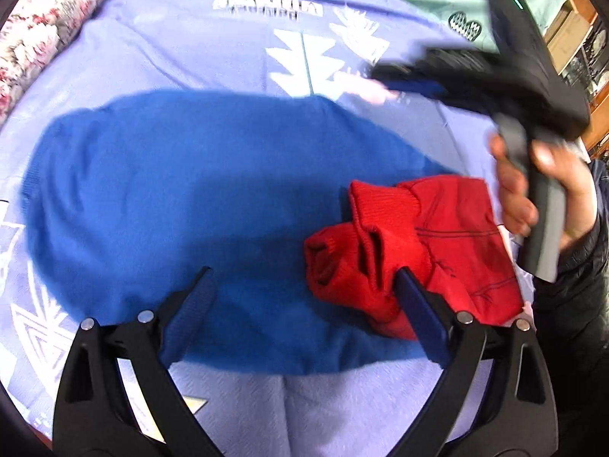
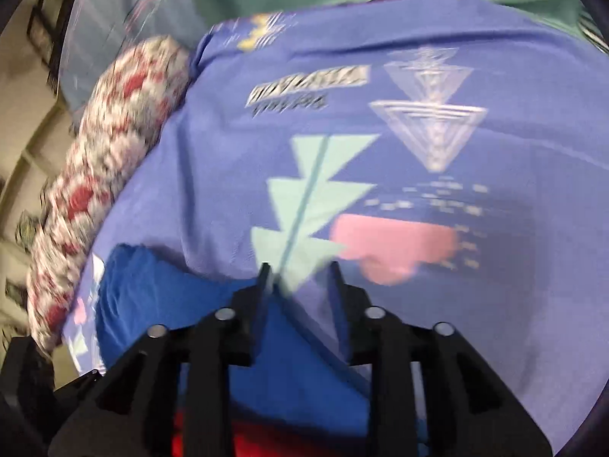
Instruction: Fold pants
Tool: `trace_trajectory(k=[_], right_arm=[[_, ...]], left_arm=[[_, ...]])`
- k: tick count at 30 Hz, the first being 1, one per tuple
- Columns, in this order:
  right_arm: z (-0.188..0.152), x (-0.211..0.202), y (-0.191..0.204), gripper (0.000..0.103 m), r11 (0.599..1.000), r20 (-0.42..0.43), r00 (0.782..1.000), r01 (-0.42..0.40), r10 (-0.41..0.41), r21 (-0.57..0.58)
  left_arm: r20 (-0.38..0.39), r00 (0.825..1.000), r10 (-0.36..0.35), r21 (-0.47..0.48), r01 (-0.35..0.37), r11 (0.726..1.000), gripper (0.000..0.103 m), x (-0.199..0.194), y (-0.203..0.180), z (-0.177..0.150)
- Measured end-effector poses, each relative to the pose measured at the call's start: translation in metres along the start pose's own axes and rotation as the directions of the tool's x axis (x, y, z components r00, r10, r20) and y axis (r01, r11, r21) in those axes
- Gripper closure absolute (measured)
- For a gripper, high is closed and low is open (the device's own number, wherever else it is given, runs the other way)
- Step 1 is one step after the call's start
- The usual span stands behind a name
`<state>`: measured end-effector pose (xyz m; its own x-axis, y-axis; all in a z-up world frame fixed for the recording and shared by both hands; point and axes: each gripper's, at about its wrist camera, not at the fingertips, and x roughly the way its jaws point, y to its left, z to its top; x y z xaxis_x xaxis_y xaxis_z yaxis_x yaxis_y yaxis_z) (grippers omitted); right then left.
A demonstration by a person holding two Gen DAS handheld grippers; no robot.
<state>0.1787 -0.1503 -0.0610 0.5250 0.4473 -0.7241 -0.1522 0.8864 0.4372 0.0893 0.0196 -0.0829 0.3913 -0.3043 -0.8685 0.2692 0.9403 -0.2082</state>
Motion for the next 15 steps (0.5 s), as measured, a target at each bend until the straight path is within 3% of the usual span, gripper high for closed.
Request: trace_trajectory(k=[4,9,10,15], right_arm=[[-0.055,-0.05,-0.027,0.07,1.0,-0.05,0.998,0.023,-0.023,0.001],[-0.12,-0.072,-0.05,0.067,0.996,-0.072,0.996,0.052,-0.047,0.068],[-0.125,-0.07,-0.052,0.062,0.995,-0.069,0.996,0.07,-0.065,0.076],[-0.13,-0.087,-0.046,0.062,0.992,0.013,0.998,0.064,-0.066,0.106]], left_arm=[[0.071,0.997,0.042,-0.027,-0.04,0.999,0.008,-0.02,0.018,-0.001],[0.035,0.993,0.112,-0.156,-0.105,0.982,0.008,-0.01,0.055,0.002],[0.037,0.991,0.128,-0.179,-0.119,0.977,0.008,-0.009,0.061,0.001],[0.042,0.99,0.137,-0.195,-0.126,0.973,0.008,-0.016,0.068,-0.001]])
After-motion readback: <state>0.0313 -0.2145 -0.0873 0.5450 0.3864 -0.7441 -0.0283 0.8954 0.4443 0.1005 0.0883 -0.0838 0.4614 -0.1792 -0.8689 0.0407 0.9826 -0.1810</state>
